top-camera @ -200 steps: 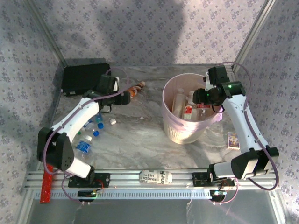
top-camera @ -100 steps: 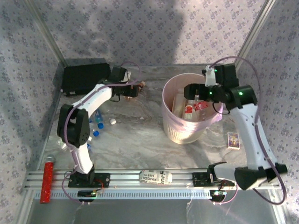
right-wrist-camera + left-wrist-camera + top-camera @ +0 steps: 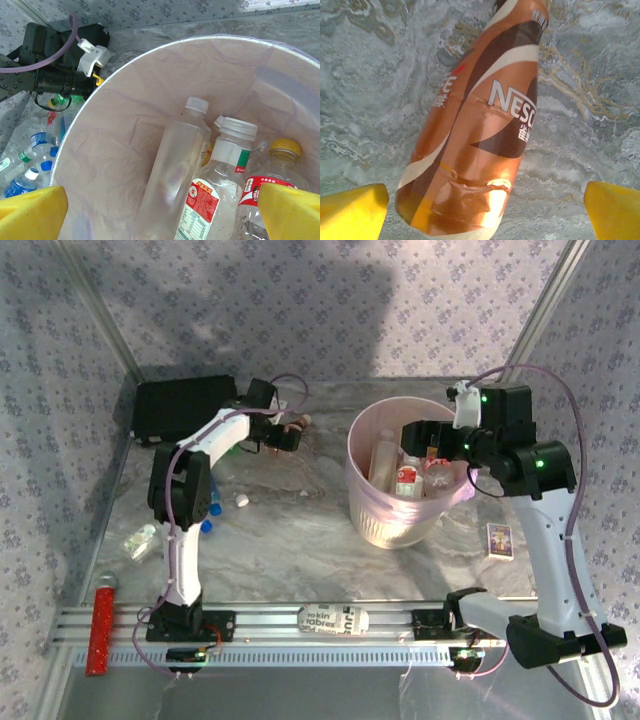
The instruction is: Put the plastic bottles in the bin
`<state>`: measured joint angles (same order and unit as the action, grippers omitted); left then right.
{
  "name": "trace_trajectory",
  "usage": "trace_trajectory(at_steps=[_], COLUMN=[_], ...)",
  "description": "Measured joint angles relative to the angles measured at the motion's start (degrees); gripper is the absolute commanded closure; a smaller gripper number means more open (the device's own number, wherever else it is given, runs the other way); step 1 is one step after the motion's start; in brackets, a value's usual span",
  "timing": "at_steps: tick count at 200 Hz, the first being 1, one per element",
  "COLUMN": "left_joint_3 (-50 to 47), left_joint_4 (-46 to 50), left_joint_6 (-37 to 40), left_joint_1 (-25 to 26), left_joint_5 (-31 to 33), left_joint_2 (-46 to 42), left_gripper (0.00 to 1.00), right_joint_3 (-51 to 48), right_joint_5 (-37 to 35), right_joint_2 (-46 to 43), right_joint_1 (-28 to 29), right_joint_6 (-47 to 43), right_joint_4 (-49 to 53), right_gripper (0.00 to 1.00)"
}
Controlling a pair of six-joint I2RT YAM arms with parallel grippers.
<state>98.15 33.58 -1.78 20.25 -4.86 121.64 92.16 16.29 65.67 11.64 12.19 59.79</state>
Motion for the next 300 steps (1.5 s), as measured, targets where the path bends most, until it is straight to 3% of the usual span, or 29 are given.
trace_trajectory(at_steps=[81,148,207,245,300], left_joint_3=[1.5,0.6,-10.4,-17.3,-30.4], left_joint_4=[2.5,2.1,-2.7,-6.9,-12.9], left_joint_6=[1.1,0.0,-3.5,-5.7,-9.4], left_joint_1=[0.0,0.1,0.1,1.0,5.7], left_joint_5=[0.0,0.1,-2.7,-5.1,-5.2], left_joint_2=[3.0,1.4,-14.6,-24.3,-41.0], left_gripper=[0.33,0.41,0.54,0.61,0.64], right_joint_3=[0.7,2.9,9.0,12.1,15.1], right_joint_5=[-0.4,-0.4,-0.2,-1.7,-3.5], right_joint_2=[-0.1,-0.3,2.4,7.3,16.8], right_joint_1=[0.0,0.0,2.6,8.1,17.4], right_joint_6=[0.0,0.0,0.5,1.4,3.4], right_joint_4=[0.0,-0.1,-1.6,-5.5,-12.0], right_gripper=[0.01,0.02,0.03,0.03,0.03])
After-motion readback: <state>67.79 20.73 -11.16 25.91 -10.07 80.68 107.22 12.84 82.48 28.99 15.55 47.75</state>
